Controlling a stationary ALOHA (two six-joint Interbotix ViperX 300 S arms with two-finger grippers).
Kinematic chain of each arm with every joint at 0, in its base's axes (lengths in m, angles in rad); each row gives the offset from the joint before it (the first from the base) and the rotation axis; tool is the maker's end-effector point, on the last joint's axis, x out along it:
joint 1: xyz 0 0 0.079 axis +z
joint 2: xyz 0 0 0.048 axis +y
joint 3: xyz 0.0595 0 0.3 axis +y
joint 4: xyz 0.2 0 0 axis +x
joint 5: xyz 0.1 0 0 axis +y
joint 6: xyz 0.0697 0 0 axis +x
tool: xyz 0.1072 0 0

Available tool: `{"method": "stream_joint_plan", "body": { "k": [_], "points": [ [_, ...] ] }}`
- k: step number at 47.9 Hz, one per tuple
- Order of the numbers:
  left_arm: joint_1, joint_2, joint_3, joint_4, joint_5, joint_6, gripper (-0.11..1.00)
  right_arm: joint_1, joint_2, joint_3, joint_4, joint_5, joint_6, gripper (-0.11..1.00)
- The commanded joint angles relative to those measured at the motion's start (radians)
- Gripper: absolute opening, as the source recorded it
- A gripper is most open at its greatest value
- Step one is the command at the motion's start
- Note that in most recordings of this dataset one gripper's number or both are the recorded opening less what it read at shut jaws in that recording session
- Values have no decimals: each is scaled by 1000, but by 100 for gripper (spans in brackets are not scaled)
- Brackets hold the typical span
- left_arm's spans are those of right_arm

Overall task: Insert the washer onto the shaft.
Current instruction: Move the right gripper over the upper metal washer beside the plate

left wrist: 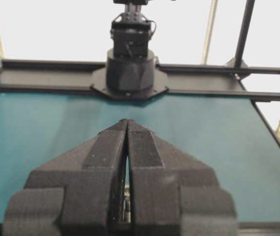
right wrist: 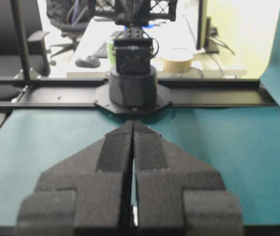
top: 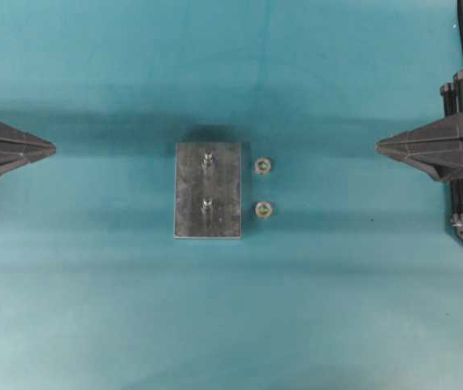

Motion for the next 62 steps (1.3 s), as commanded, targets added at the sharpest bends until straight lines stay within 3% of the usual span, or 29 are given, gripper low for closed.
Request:
{"method": "stream_joint_plan", "body": {
  "k": [1,10,13,18,22,27,36,45,53,62],
  "points": [
    [-5,89,-14,8,25,-43,0,-5,12,0,5,-18,3,1],
    [34,225,-95,14,49,-34,0,-14,20,15,133,-74,80,1],
    [38,258,-104,14,58,-23,0,-18,25,14,149,-15,109,1],
    [38,291,-114,12,100,-18,0,-46,54,-23,149,193,126,1],
    [38,304,-135,14,158,-11,0,-94,110,-80,146,397,124,1],
    [38,324,-167,15,253,15,0,-149,190,-149,126,525,117,1],
    [40,371,-216,15,434,31,0,-186,391,-255,57,548,106,1],
    [40,434,-267,17,575,38,0,-186,583,-322,31,565,104,1],
    [40,471,-281,17,591,38,0,-179,726,-408,18,640,101,1],
    [40,474,-270,18,583,38,0,-160,865,-515,-28,778,91,1]
  ]
}}
